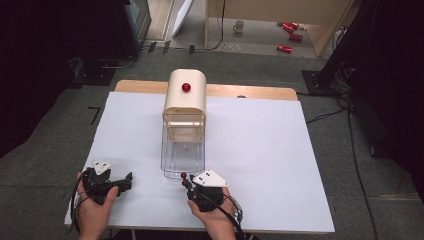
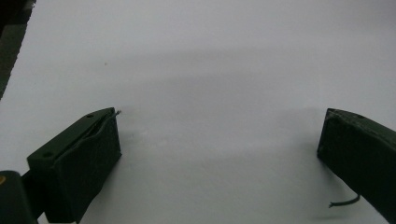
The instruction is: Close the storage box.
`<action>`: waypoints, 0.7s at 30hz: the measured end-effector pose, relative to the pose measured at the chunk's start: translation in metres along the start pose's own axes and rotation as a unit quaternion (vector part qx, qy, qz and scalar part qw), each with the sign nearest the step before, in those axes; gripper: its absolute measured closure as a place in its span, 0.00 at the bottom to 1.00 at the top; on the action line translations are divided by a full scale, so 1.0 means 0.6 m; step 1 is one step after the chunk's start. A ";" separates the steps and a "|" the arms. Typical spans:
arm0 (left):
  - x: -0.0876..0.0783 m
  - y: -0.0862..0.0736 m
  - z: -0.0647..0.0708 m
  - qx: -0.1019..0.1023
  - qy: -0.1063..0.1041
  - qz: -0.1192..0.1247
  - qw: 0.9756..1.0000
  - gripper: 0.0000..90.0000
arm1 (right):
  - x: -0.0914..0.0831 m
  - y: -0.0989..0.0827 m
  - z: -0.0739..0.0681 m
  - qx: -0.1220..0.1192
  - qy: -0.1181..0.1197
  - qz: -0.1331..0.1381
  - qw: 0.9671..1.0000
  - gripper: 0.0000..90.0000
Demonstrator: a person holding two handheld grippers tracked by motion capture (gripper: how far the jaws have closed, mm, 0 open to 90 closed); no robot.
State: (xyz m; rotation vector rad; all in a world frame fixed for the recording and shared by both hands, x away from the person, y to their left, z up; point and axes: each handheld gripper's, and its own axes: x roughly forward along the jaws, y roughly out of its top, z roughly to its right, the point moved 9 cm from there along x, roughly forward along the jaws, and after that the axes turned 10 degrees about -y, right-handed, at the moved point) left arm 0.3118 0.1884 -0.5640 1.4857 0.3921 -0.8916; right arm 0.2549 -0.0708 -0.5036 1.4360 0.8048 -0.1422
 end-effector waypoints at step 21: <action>0.000 0.000 0.000 0.000 0.000 0.000 1.000 0.00 | 0.009 0.013 -0.019 0.005 0.011 0.007 1.000 0.85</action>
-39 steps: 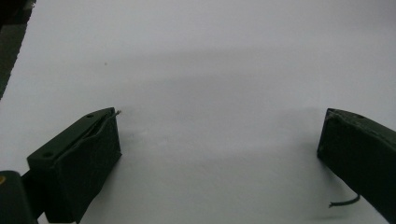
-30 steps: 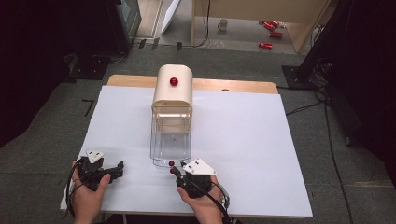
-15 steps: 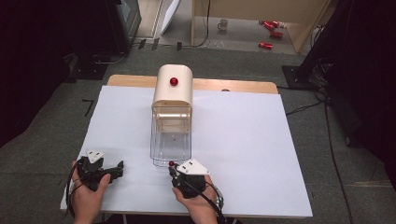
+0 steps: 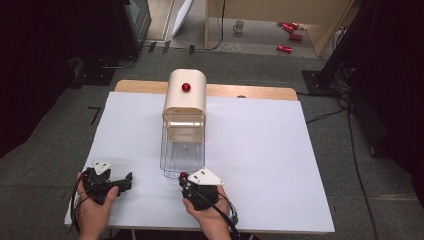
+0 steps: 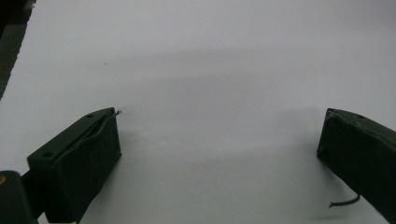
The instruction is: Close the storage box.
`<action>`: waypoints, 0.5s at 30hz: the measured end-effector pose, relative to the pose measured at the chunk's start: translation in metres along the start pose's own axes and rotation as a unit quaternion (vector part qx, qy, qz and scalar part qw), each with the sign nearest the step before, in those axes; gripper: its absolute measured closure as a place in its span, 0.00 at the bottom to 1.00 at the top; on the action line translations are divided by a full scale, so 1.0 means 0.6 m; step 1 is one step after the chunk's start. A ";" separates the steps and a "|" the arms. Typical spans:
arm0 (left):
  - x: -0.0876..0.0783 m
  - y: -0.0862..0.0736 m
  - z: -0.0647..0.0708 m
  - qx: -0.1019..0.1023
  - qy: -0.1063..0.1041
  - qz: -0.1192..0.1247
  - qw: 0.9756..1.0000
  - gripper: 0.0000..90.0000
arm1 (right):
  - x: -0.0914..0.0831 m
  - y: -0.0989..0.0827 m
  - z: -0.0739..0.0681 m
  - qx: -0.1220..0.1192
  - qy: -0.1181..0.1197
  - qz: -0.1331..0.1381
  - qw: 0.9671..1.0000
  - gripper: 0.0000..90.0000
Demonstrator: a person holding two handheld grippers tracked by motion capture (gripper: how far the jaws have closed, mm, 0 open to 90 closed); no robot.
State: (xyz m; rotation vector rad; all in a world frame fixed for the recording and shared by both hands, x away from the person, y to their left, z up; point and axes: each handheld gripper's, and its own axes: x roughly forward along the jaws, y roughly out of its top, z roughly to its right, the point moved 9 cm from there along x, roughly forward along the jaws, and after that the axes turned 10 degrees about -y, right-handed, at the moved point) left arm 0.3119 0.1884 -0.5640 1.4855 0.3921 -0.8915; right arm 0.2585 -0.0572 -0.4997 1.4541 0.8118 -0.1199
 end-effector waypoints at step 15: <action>0.000 0.000 0.000 0.000 0.000 0.000 1.000 0.00 | -0.019 0.054 0.004 -0.005 0.000 0.028 1.000 0.86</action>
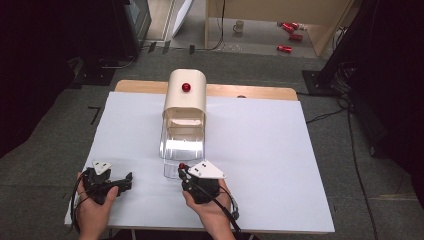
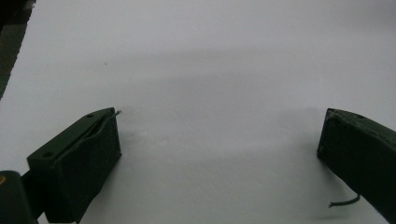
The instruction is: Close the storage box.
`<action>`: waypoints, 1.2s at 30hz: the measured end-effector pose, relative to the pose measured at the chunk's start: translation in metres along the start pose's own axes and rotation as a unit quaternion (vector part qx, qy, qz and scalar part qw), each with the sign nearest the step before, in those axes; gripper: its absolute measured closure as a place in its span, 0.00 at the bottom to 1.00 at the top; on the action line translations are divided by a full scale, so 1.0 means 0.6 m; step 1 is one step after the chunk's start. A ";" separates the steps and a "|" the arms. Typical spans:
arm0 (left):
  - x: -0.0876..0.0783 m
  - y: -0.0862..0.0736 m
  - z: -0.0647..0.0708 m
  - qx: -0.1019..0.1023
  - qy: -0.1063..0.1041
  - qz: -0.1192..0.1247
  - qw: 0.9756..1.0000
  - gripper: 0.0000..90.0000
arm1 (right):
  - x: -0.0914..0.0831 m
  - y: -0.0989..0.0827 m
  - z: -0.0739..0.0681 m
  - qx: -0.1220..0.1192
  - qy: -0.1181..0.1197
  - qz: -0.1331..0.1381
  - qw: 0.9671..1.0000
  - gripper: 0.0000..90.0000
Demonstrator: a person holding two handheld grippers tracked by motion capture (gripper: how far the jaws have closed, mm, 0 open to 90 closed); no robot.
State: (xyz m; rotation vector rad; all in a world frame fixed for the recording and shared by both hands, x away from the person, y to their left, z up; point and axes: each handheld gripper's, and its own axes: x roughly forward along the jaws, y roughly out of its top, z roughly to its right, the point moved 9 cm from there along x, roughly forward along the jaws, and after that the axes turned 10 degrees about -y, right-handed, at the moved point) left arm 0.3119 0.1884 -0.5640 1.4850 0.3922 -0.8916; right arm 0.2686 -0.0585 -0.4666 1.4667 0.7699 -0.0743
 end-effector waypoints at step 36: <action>0.000 0.000 0.000 0.001 0.000 0.001 1.000 0.00 | 0.100 0.094 0.070 0.037 -0.039 0.018 0.998 0.84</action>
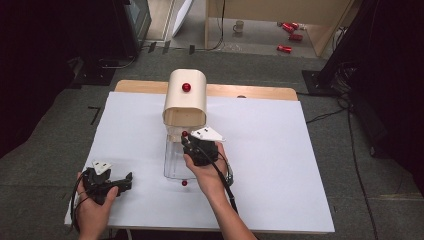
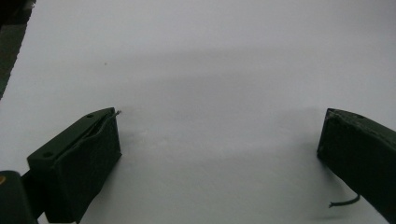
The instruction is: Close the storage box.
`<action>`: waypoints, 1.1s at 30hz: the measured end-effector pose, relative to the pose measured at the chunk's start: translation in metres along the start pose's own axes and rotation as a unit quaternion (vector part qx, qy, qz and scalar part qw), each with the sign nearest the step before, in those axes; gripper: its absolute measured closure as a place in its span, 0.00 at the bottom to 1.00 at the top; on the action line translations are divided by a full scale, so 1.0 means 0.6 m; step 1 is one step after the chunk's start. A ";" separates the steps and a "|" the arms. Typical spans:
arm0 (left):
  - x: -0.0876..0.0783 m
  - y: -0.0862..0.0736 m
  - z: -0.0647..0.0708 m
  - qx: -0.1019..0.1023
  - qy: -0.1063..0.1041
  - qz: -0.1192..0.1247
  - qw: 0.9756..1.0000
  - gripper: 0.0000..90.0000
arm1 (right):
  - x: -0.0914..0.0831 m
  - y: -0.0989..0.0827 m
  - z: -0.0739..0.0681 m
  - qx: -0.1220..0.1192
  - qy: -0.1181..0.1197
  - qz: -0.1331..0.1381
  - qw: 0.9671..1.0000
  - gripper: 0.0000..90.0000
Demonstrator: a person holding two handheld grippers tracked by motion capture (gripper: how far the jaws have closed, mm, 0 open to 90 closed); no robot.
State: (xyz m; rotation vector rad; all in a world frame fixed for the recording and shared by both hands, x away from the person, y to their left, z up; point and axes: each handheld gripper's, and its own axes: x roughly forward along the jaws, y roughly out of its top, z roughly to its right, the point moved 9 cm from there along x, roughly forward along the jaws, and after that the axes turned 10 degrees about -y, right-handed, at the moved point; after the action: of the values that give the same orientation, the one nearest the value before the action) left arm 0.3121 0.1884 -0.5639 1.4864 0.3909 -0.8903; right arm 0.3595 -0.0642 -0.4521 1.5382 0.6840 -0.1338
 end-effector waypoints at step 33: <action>0.001 0.000 0.000 0.000 -0.001 0.000 1.000 0.00 | -0.050 -0.089 0.029 0.012 0.006 -0.057 0.998 0.00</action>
State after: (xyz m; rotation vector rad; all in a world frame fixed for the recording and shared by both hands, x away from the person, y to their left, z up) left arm 0.3123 0.1880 -0.5640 1.4852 0.3903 -0.8913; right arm 0.3145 -0.0944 -0.4858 1.5233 0.7832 -0.2185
